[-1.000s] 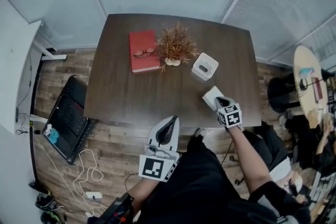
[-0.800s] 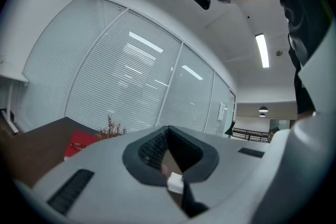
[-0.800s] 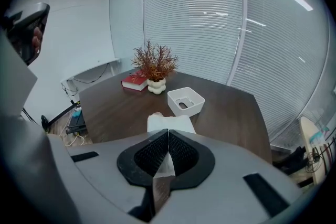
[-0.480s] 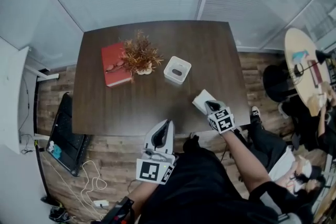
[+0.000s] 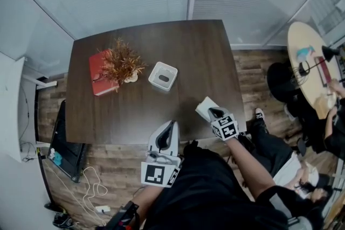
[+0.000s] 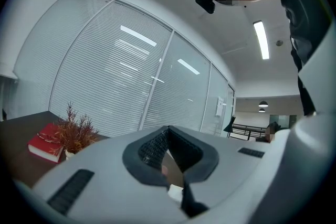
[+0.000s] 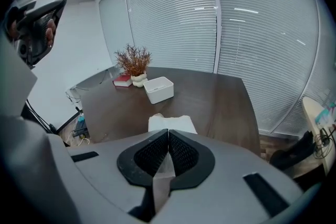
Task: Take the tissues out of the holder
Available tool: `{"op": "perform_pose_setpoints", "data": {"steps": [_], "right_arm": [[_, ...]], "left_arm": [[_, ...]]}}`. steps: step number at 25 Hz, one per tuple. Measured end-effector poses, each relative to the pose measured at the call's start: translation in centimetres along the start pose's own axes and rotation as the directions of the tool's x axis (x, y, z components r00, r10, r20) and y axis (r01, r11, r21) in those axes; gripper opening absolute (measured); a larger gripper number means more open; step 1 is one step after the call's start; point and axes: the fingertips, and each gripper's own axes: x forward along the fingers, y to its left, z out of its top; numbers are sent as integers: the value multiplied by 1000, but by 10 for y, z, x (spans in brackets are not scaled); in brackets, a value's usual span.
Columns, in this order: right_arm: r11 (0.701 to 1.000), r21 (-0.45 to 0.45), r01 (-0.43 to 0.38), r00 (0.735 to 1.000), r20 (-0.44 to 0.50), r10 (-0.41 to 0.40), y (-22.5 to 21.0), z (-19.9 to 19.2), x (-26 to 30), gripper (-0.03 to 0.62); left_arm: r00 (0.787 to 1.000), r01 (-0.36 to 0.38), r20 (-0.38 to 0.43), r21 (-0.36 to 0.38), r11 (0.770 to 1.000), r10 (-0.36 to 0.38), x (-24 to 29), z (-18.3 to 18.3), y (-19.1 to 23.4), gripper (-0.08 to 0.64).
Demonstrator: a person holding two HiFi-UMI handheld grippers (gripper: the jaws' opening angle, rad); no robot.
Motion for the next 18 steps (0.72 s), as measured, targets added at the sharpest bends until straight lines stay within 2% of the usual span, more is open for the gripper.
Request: {"op": "perform_pose_setpoints", "data": {"steps": [8,15,18], "right_arm": [[1000,3,-12,1000,-25,12,-33,-25,-8,12],[1000,-3,-13,999,-44,12,-50,-40,-15,12],[1000,5,-5,998,-63,5,-56,-49,-15,12]], "left_arm": [[999,-41,-9,-6,999,41,20,-18,-15,-3],[999,-40,11,-7,999,40,44,-23,-32,-3],[999,-37,-6,-21,999,37,54,-32,-35,-3]]}}
